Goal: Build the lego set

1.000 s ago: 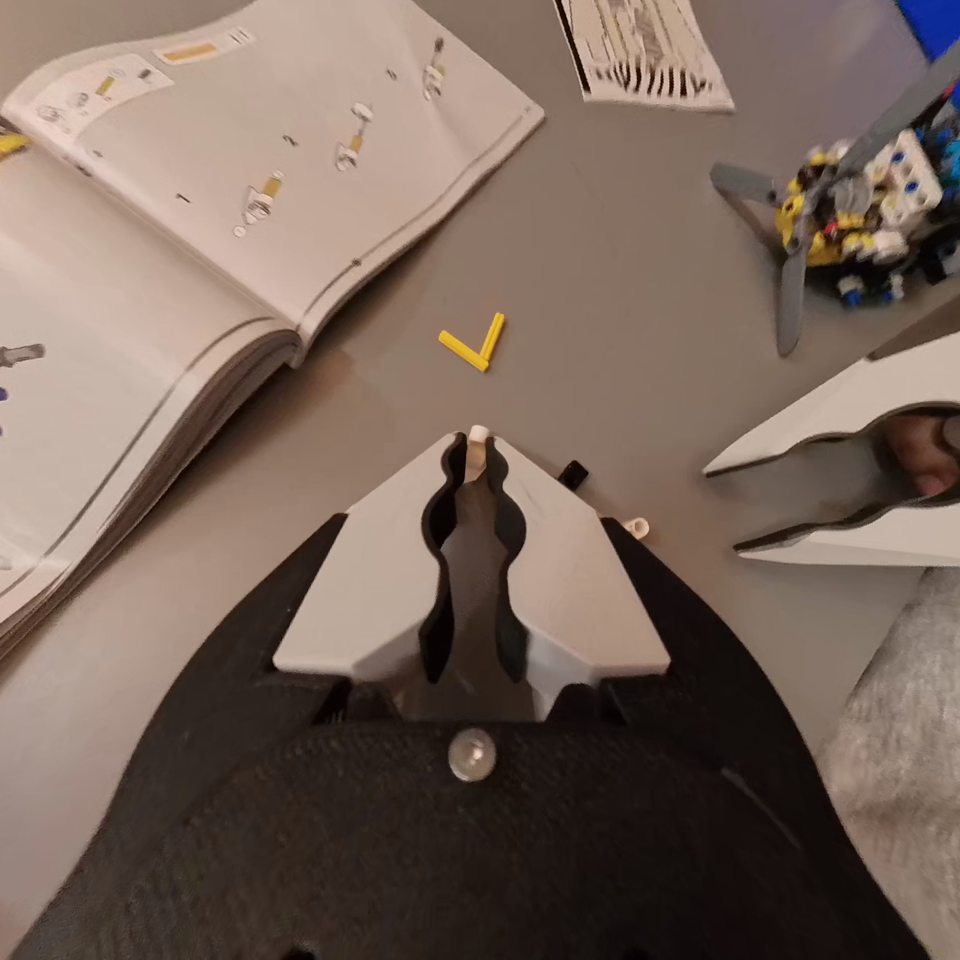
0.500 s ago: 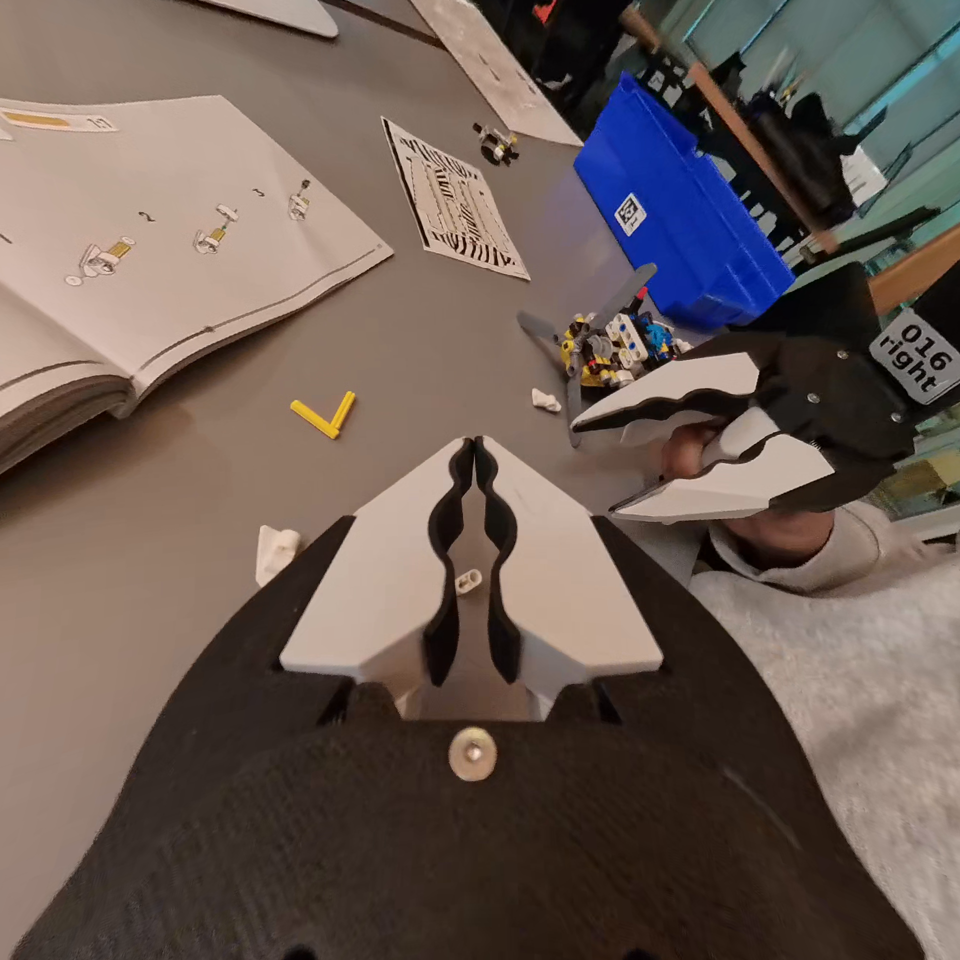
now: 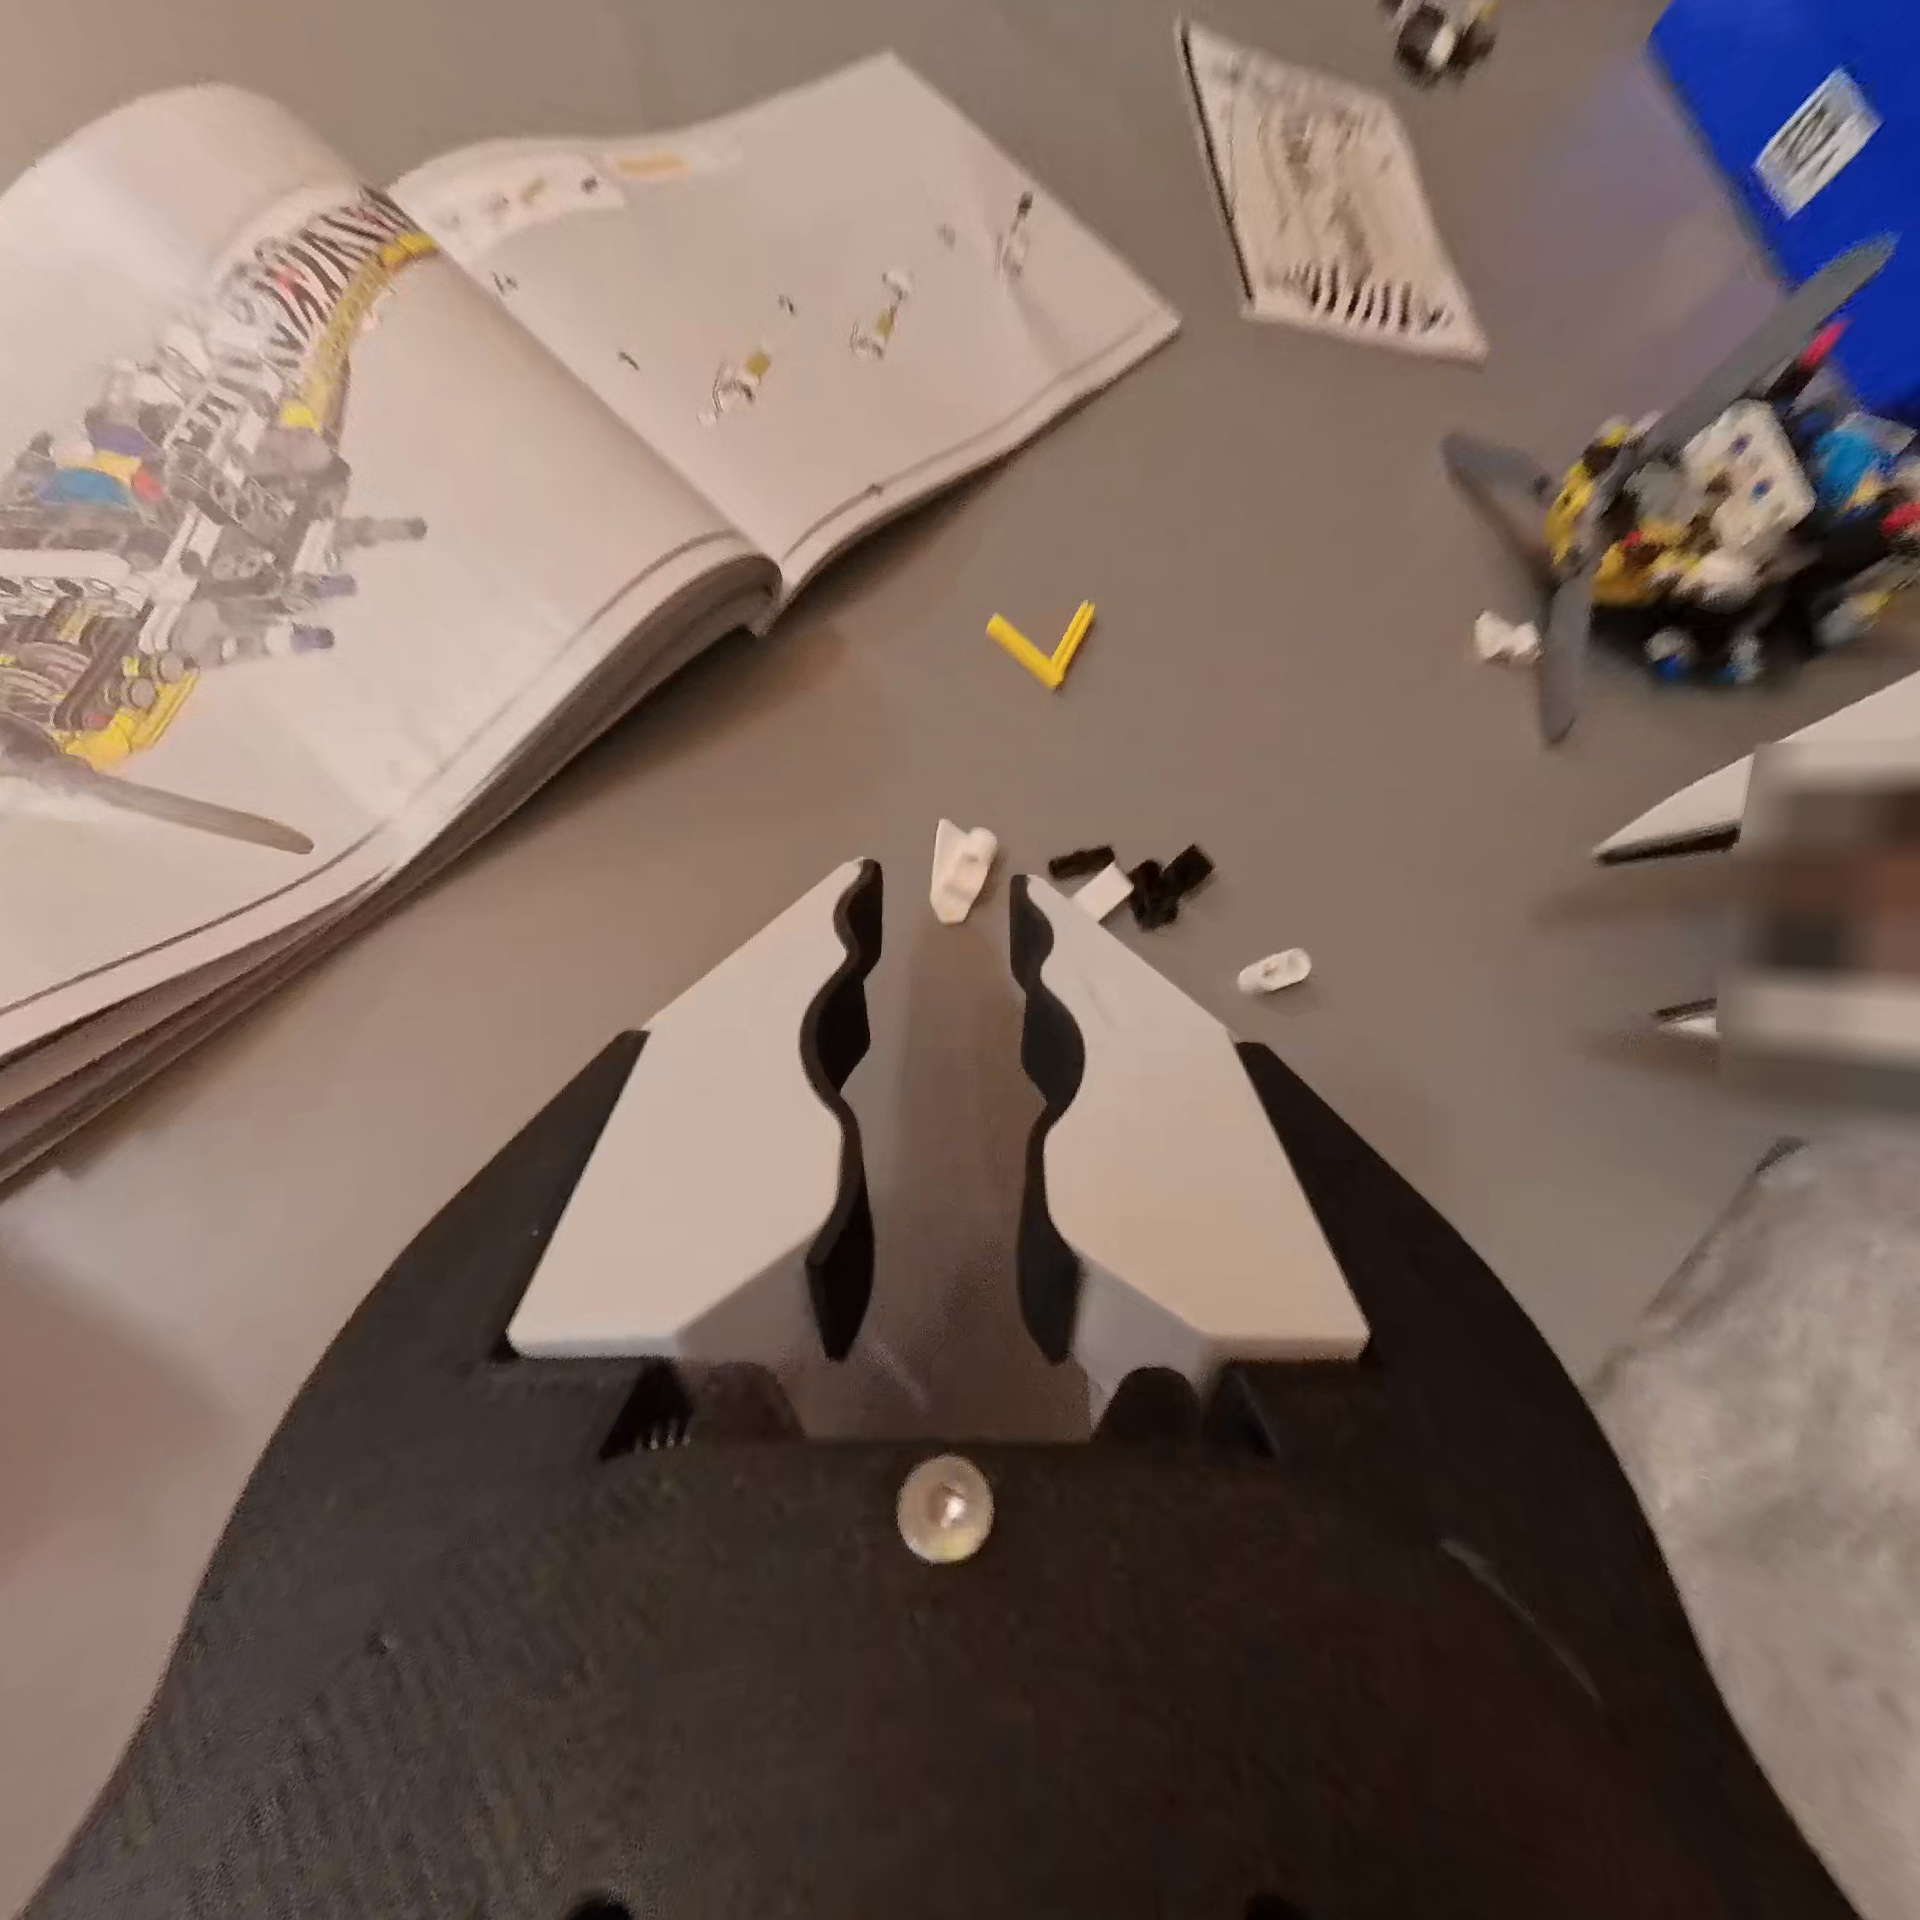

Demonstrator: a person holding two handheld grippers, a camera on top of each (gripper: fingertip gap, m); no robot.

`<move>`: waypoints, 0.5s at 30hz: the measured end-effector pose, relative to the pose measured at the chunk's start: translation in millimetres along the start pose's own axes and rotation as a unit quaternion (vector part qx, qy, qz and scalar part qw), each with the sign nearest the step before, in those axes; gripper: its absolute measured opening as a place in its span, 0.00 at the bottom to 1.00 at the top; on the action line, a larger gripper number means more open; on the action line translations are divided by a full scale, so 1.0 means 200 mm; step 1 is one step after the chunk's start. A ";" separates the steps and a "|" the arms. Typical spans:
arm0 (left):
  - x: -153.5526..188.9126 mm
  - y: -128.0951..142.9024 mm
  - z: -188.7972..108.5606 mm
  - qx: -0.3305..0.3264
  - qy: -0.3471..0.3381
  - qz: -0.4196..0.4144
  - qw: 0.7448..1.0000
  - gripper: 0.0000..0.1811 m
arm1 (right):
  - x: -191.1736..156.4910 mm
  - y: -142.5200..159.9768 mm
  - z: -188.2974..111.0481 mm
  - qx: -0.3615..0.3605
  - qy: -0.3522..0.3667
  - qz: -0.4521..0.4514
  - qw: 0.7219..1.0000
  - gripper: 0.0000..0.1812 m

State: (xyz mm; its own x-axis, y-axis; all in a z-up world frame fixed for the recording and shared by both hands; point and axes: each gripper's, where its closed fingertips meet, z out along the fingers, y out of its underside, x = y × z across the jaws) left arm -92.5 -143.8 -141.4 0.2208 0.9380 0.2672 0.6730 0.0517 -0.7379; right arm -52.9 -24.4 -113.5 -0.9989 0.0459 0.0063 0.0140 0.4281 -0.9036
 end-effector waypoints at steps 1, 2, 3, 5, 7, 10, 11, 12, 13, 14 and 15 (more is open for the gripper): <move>0.01 0.03 0.02 -0.010 -0.005 0.013 1.000 0.13 | -0.01 -0.01 0.00 0.005 -0.007 0.007 1.000 0.16; 0.02 0.05 0.03 -0.017 -0.007 0.023 1.000 0.12 | -0.01 -0.02 0.01 0.010 -0.014 0.015 1.000 0.17; 0.03 0.06 0.05 -0.022 -0.010 0.031 0.999 0.12 | -0.02 -0.02 0.01 0.013 -0.020 0.023 0.999 0.17; 0.02 0.07 0.08 -0.027 -0.027 0.044 0.998 0.11 | -0.02 -0.02 0.01 0.017 -0.025 0.033 0.999 0.17; 0.01 0.07 0.10 -0.033 -0.037 0.053 0.997 0.11 | -0.01 -0.02 0.00 0.017 -0.022 0.035 0.999 0.17; 0.01 0.07 0.13 -0.041 -0.042 0.061 0.996 0.10 | 0.00 -0.02 -0.01 0.015 -0.014 0.033 0.999 0.17; 0.01 0.07 0.13 -0.043 -0.042 0.064 0.996 0.09 | 0.01 -0.02 -0.01 0.016 -0.013 0.033 0.999 0.17; 0.01 0.07 0.13 -0.044 -0.039 0.066 0.996 0.07 | 0.01 -0.02 -0.01 0.017 -0.012 0.035 0.999 0.17; 0.02 0.07 0.14 -0.043 -0.036 0.068 0.996 0.05 | 0.01 -0.02 -0.01 0.018 -0.013 0.036 0.999 0.17; 0.02 0.07 0.13 -0.041 -0.038 0.072 0.996 0.04 | 0.01 -0.02 -0.01 0.018 -0.014 0.038 0.999 0.17; 0.01 0.06 0.13 -0.037 -0.042 0.076 0.996 0.04 | 0.01 -0.02 -0.01 0.019 -0.015 0.039 0.999 0.17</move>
State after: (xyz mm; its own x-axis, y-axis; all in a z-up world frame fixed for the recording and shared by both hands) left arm -102.1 -132.4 -165.7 0.2664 0.9586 0.1002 0.6874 -0.1160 -0.7170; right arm -54.6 -24.3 -109.4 -0.9957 0.0508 -0.0780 0.0917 0.3893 -0.9166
